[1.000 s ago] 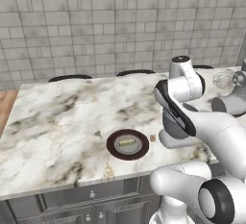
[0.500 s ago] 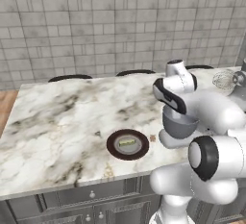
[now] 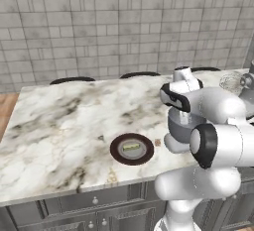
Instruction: Add butter and sugar cubes to the stand mixer bowl and then turn on the stand mixer to begin making frosting.
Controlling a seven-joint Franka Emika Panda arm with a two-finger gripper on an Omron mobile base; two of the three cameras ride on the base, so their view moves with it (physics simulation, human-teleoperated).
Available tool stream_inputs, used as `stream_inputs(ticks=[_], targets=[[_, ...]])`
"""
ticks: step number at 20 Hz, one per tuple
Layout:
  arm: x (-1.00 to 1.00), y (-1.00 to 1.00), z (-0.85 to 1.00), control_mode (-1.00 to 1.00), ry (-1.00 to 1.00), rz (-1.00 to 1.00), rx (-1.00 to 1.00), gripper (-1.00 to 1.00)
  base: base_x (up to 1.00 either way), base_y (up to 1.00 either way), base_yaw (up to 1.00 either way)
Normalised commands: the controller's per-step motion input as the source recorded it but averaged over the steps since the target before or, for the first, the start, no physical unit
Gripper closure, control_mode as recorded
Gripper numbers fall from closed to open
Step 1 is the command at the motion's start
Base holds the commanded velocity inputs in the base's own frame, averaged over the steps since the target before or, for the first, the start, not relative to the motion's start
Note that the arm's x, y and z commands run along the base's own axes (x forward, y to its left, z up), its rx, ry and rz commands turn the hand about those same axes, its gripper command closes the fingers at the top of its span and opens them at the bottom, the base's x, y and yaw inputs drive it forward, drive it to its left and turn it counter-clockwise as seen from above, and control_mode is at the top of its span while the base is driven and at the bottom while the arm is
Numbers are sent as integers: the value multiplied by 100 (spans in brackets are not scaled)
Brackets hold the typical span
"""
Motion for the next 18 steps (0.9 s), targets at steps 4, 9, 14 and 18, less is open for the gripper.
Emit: stream_inputs(ticks=[4, 9, 14, 18], targets=[[-47, -1, 40, -100, -19, 0, 1, -100, 0, 0, 0], [-10, 0, 43, -100, -20, 0, 1, -100, 0, 0, 0], [-16, 0, 69, -100, -26, 0, 2, -100, 0, 0, 0], [-42, 3, 78, -100, -16, 0, 0, -100, 0, 0, 0]])
